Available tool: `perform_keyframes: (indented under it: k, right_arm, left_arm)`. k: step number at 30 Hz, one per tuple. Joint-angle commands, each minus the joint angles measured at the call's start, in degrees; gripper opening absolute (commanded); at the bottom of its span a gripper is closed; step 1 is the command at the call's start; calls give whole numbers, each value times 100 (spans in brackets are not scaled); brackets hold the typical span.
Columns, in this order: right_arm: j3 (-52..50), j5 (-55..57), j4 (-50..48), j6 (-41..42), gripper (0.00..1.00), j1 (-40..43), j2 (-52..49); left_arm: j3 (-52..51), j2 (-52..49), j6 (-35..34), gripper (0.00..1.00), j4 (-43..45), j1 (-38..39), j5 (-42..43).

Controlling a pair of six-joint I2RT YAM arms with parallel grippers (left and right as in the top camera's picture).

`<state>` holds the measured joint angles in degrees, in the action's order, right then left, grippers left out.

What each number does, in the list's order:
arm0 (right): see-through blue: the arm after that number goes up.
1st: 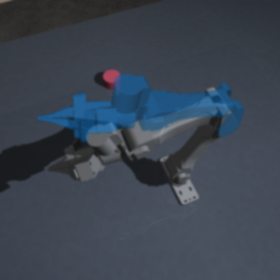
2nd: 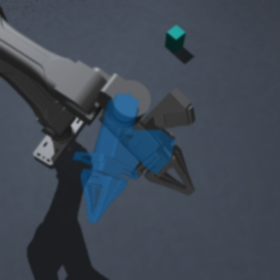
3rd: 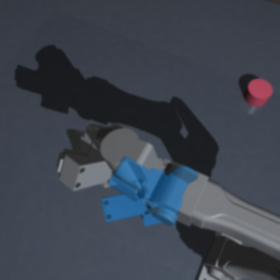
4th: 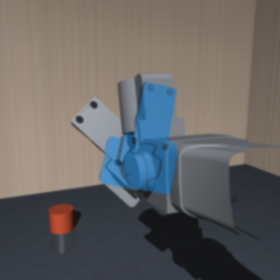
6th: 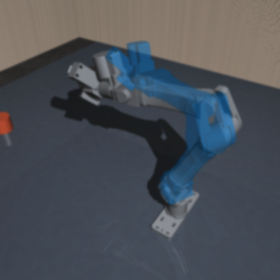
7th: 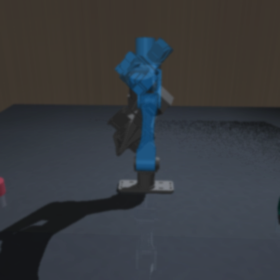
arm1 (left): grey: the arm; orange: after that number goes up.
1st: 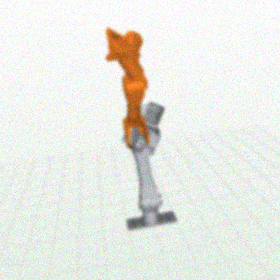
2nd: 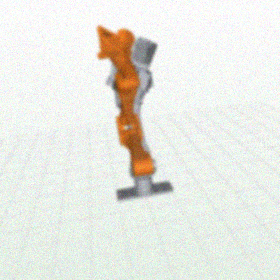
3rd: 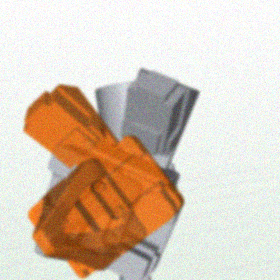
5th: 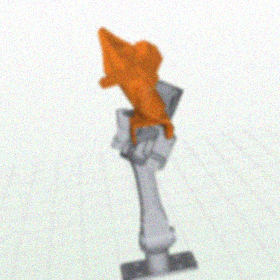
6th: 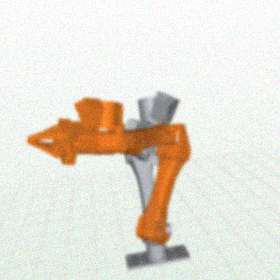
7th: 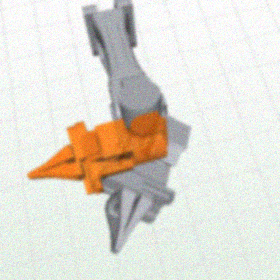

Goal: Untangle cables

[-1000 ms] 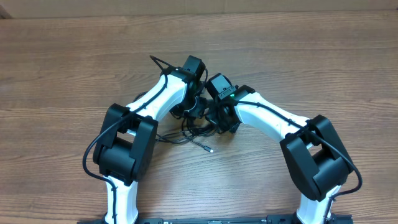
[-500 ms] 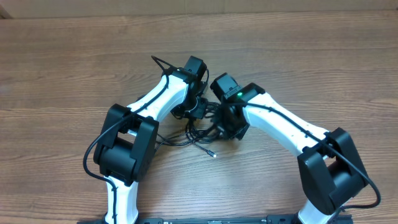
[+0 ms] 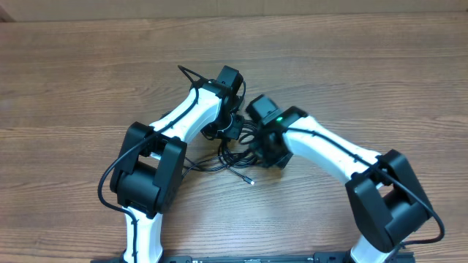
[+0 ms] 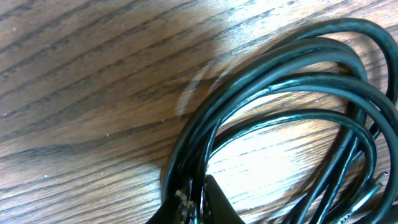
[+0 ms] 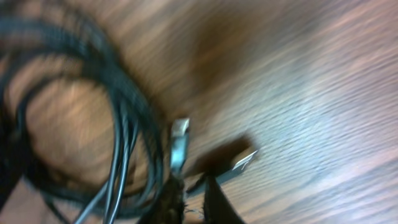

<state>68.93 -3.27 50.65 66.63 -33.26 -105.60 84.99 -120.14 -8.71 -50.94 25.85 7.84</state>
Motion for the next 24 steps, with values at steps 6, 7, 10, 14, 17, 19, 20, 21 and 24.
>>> perform_keyframes:
  k: [6,7,10,14,17,19,20,21,24]
  right_arm:
    - [-42,343,-109,105,4,299,4]
    - [-44,376,-160,111,4,291,-22]
    - [-63,428,-426,111,4,243,-186]
    - [-79,334,-568,111,4,173,-345]
    - [-79,17,-581,109,4,114,-468]
    - [-79,-28,-584,109,4,70,-527]
    - [-79,-28,-584,109,4,50,-549]
    - [-79,-44,-581,109,4,33,-557]
    - [-96,-254,-551,109,4,-48,-566]
  left_arm:
    - [-15,-55,-55,10,20,-37,-79]
    - [-15,-55,-55,11,20,-37,-79]
    - [-15,-55,-55,10,17,-37,-79]
    - [-15,-55,-55,10,17,-37,-79]
    - [-15,-55,-55,10,17,-37,-79]
    - [-15,-55,-55,10,20,-37,-79]
    - [-15,-55,-55,10,20,-37,-79]
    - [-15,-55,-55,10,20,-37,-79]
    - [-15,-55,-55,10,15,-37,-81]
